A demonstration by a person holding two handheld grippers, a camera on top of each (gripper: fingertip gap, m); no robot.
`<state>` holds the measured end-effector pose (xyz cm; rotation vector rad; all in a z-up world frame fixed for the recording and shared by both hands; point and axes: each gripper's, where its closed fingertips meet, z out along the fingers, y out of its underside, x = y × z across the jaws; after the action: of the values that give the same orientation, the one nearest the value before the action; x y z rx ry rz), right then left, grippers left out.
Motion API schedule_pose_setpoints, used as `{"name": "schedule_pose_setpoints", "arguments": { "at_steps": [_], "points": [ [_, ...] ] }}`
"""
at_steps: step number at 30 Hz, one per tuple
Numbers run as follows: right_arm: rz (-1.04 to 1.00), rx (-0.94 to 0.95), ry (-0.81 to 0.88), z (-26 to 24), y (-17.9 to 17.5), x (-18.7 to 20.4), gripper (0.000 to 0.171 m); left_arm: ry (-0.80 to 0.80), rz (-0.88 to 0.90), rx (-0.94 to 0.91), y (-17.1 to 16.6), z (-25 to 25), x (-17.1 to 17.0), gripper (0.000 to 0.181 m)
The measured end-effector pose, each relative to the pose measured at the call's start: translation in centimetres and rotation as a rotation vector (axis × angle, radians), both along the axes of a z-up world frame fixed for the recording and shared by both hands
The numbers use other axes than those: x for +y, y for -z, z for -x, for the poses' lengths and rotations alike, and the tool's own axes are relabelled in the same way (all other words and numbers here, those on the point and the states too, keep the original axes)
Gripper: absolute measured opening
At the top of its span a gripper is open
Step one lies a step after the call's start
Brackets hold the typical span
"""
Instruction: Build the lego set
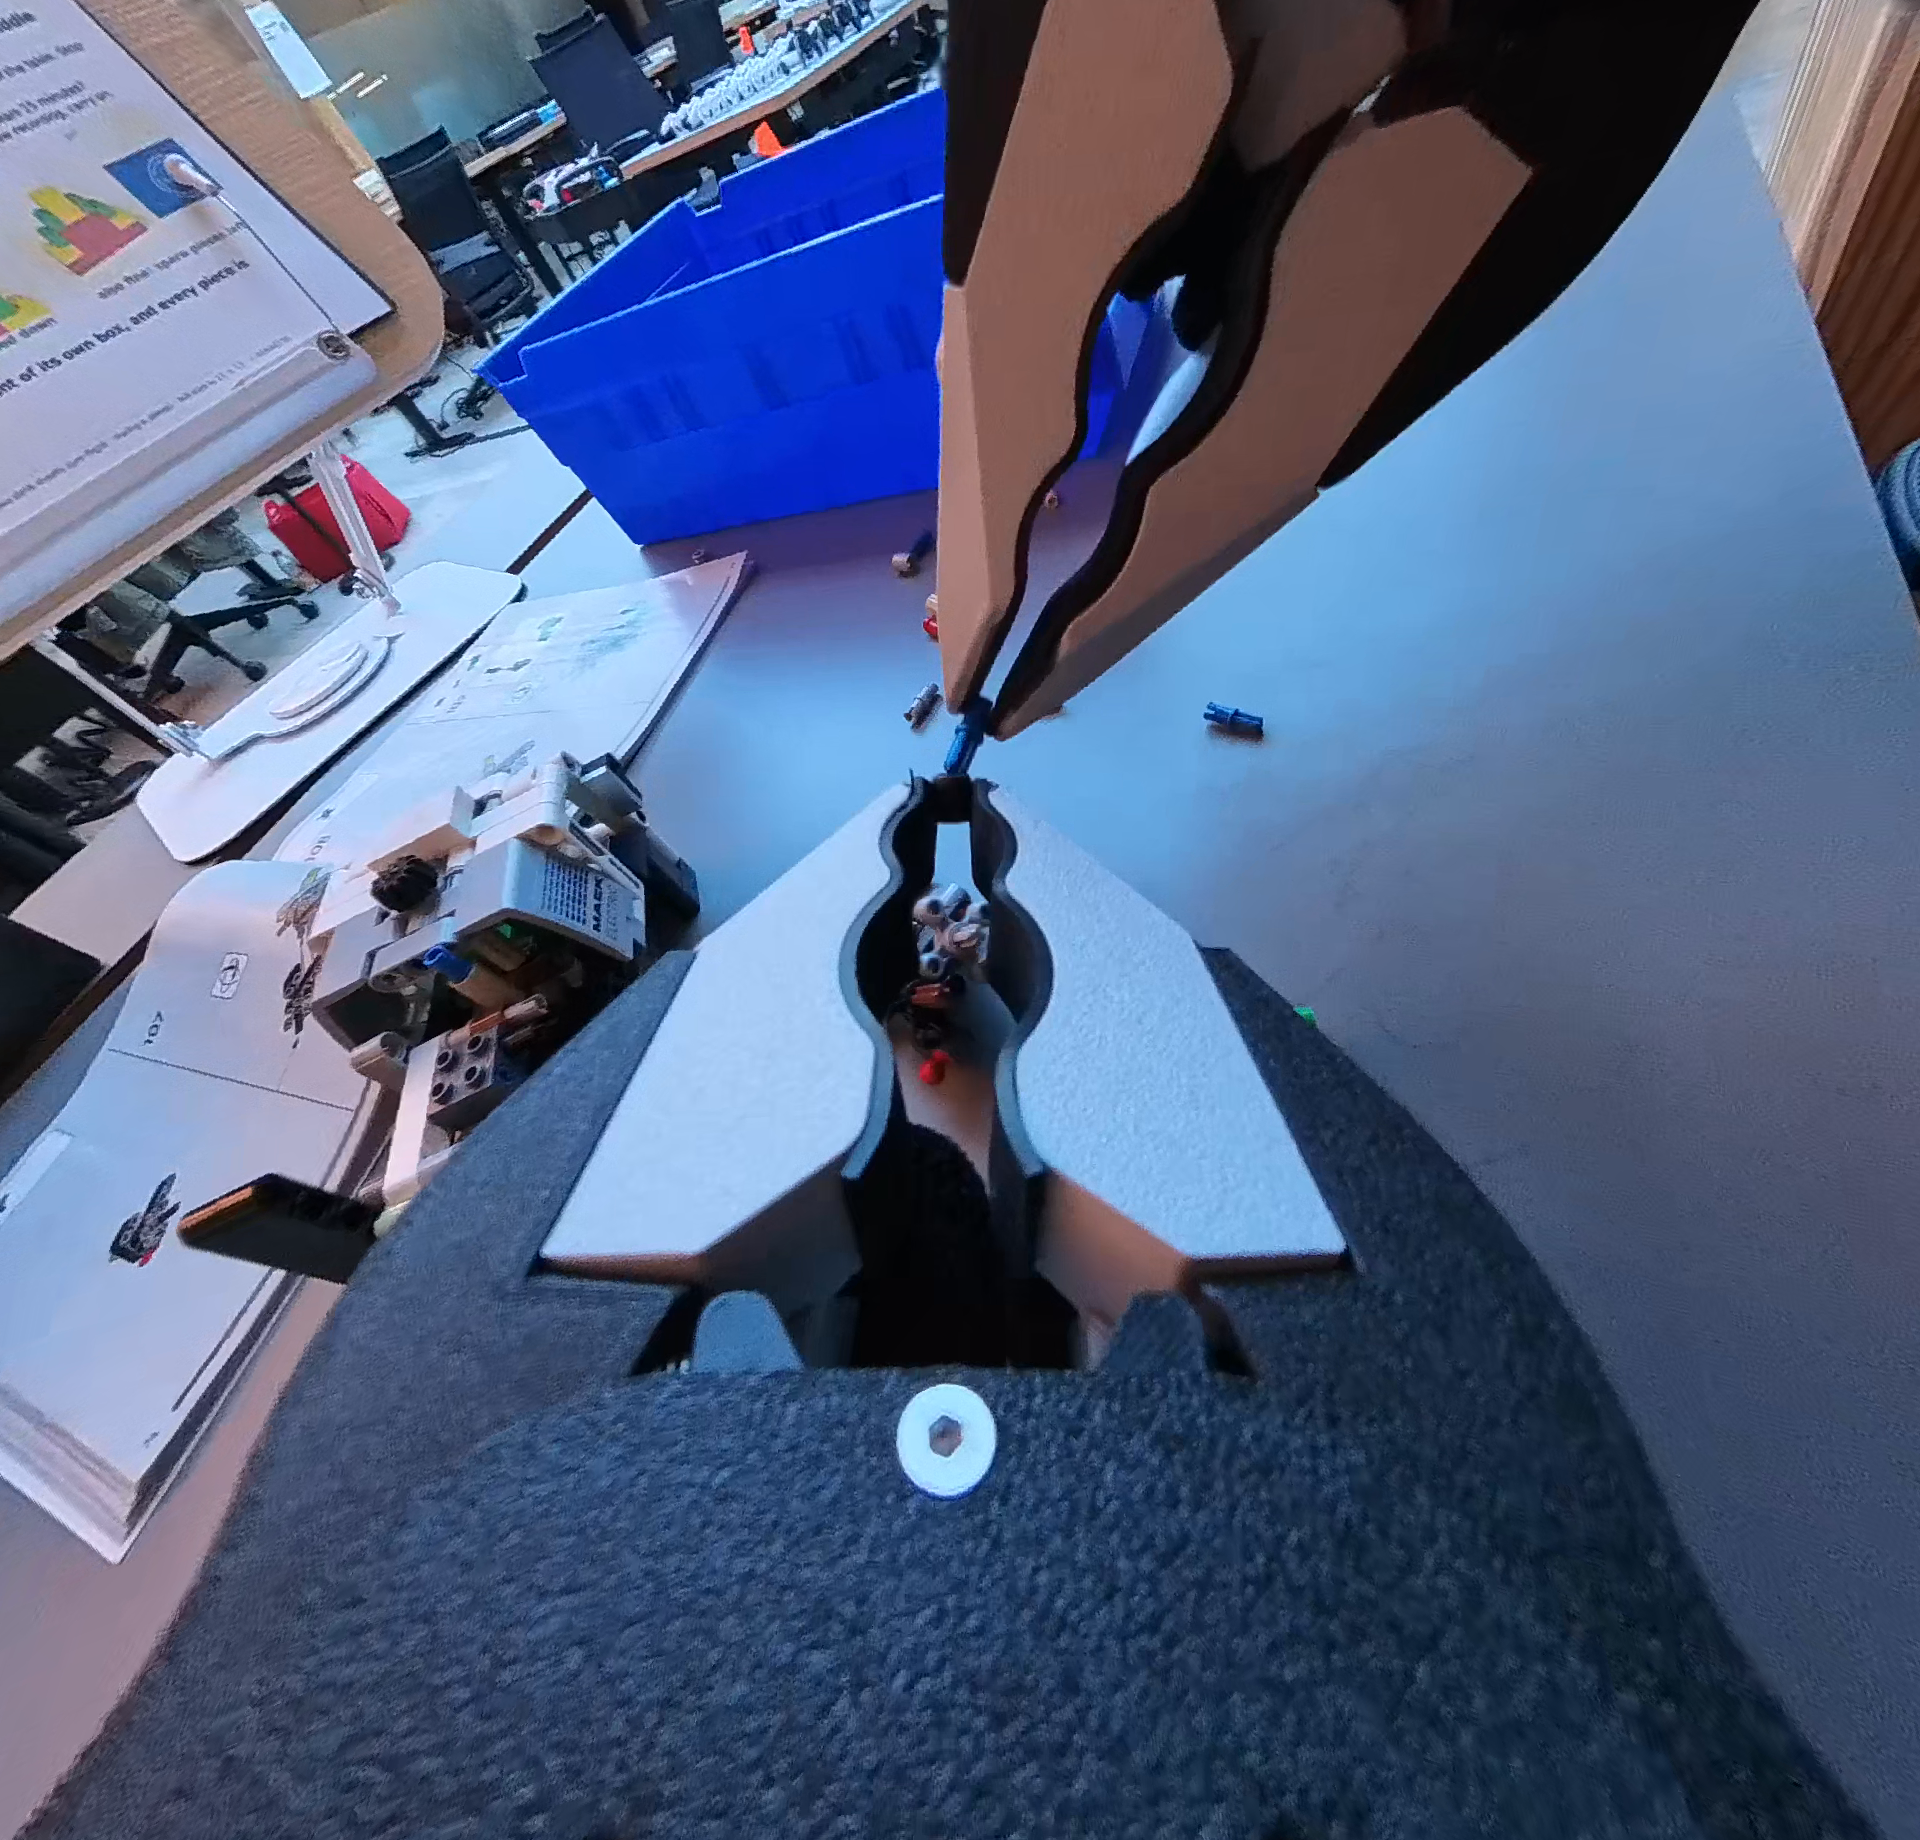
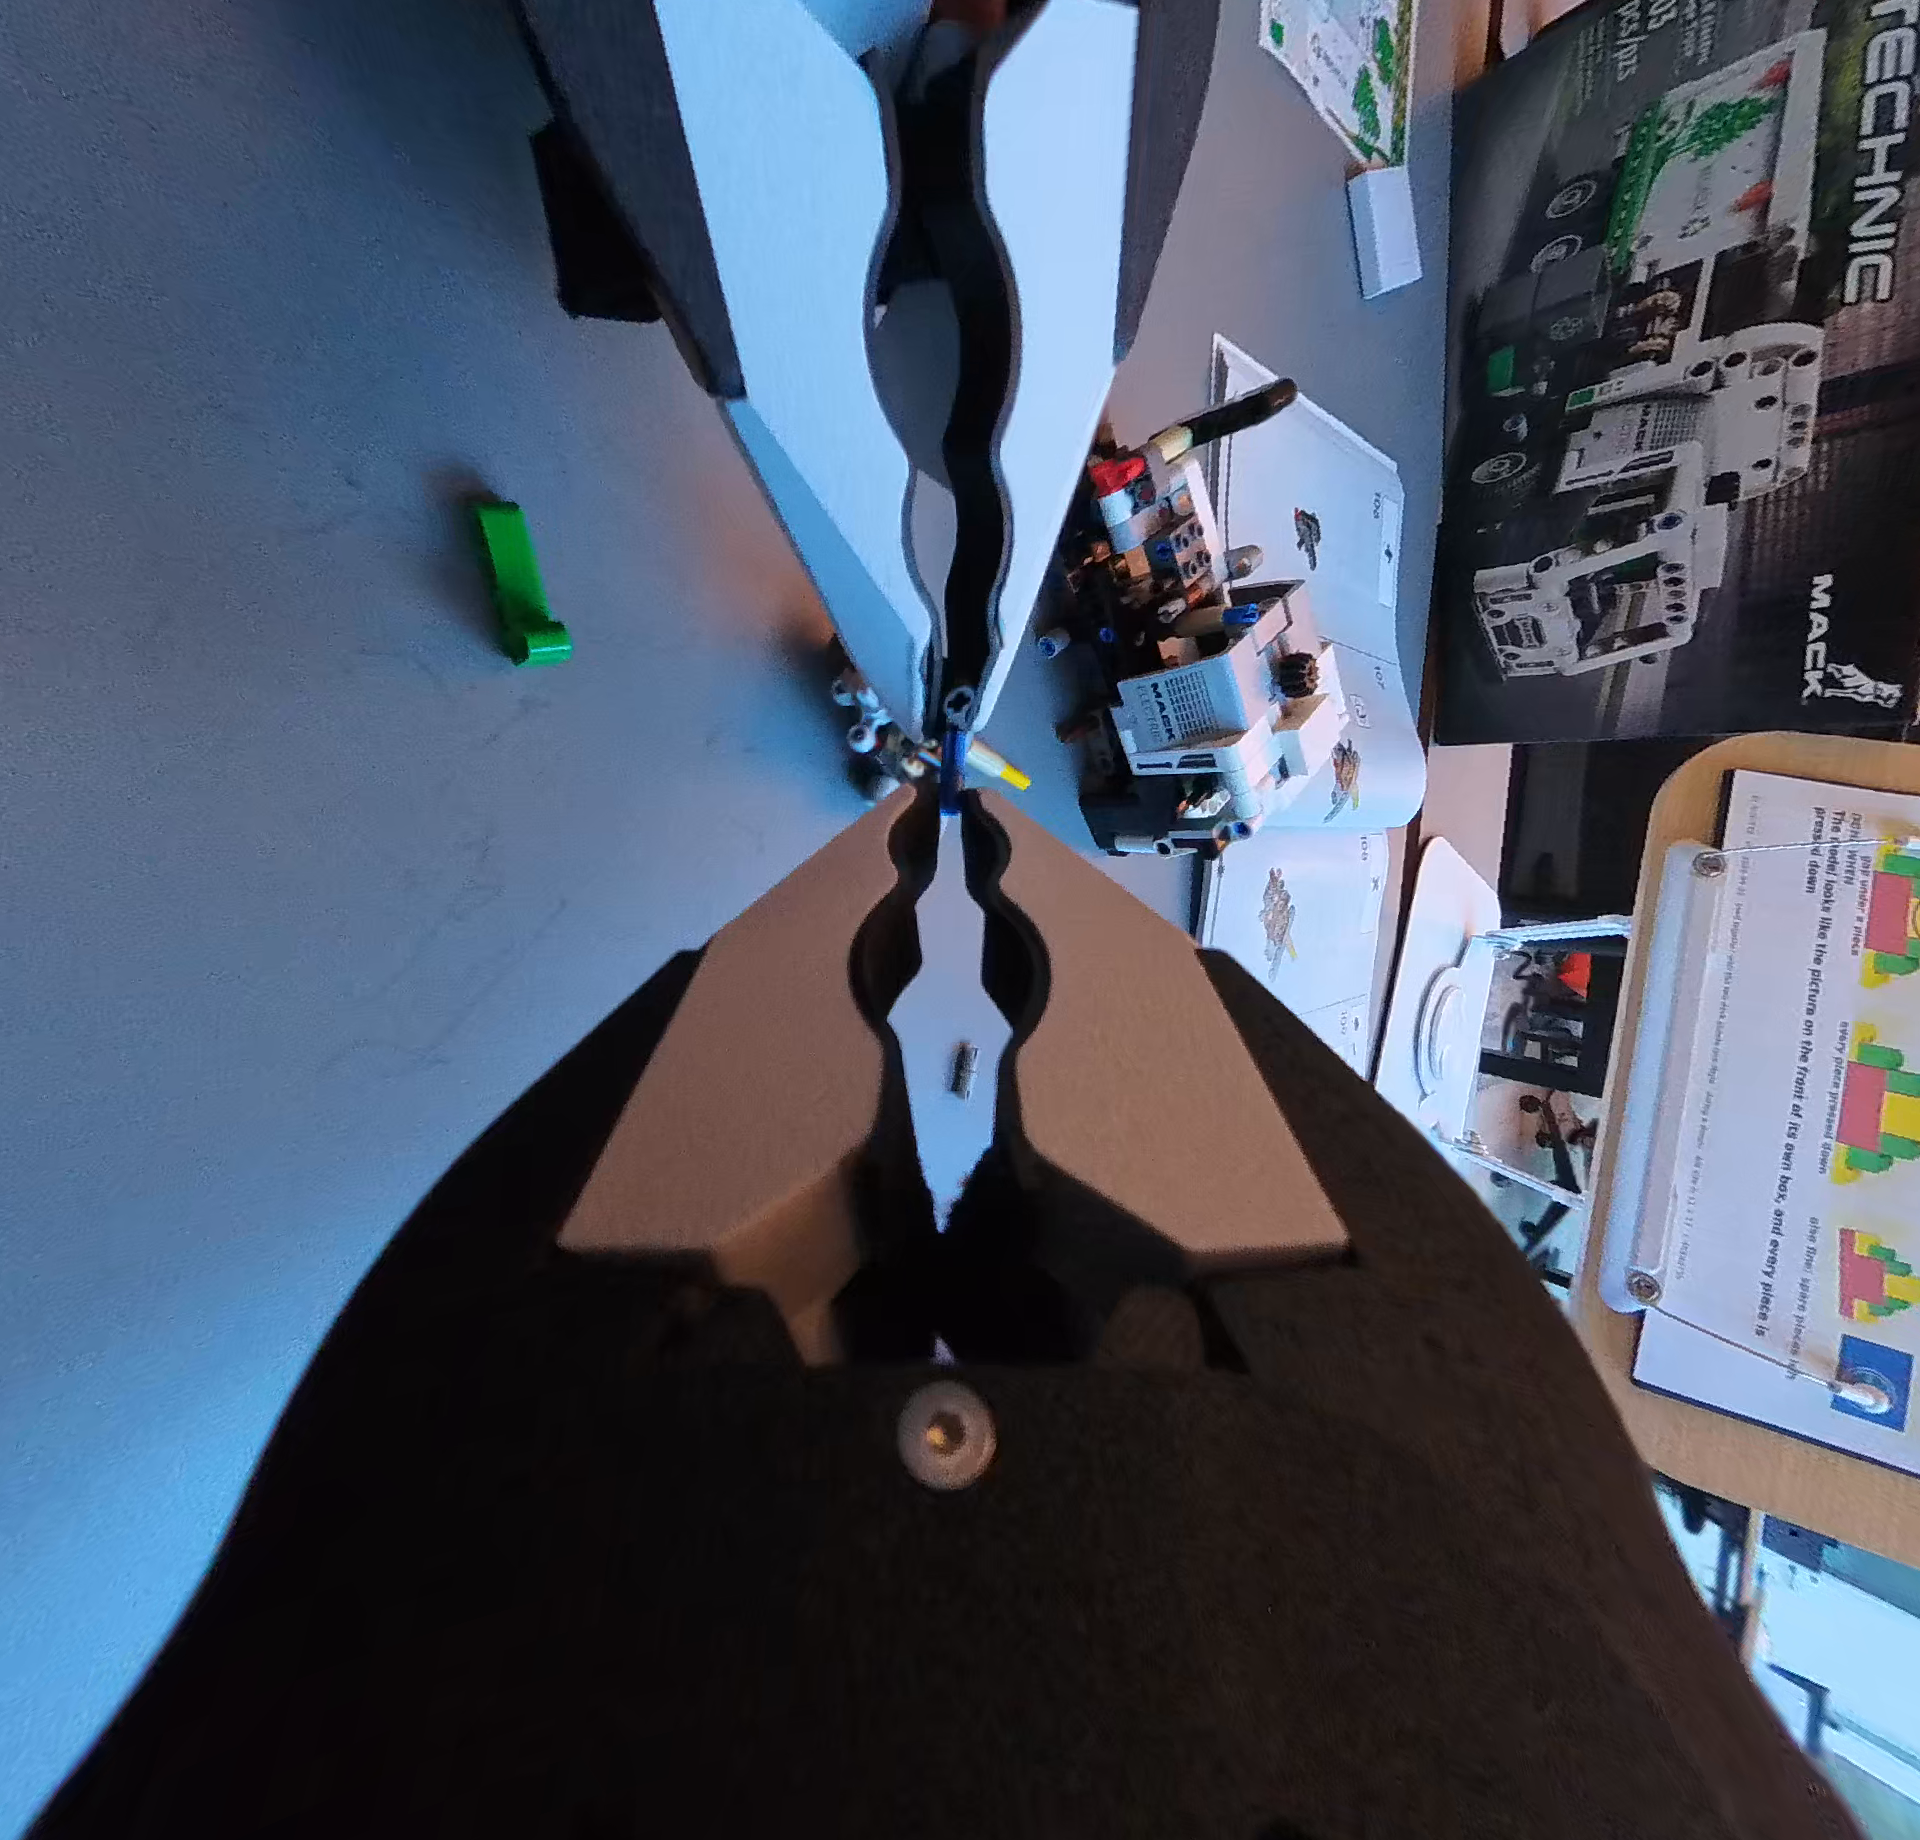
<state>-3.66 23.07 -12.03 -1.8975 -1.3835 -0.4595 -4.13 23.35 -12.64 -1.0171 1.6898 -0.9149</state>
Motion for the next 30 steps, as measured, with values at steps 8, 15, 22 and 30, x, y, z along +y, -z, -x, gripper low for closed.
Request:
{"name": "schedule_pose_setpoints", "arguments": {
  "at_steps": [8, 15, 22, 30],
  "points": [
    [0.071, -0.172, -0.004, -0.4, 1.3, -0.2, 0.003, -0.044, -0.229, 0.015, 1.3, -0.3, -0.1, 0.003],
    [0.101, -0.194, 0.024, -0.5, 1.8, -0.4, 0.003, -0.068, -0.384, -0.005, 1.5, -0.2, -0.3, 0.003],
    [0.109, -0.261, 0.011, -0.5, 2.2, -0.6, 0.003, -0.065, -0.444, -0.003, 1.8, -0.3, -0.6, 0.003],
    [0.091, -0.172, 0.025, -0.2, 2.4, -0.6, 0.003, -0.083, -0.442, 0.043, 2.6, -0.5, -0.2, 0.003]
  ]
}}
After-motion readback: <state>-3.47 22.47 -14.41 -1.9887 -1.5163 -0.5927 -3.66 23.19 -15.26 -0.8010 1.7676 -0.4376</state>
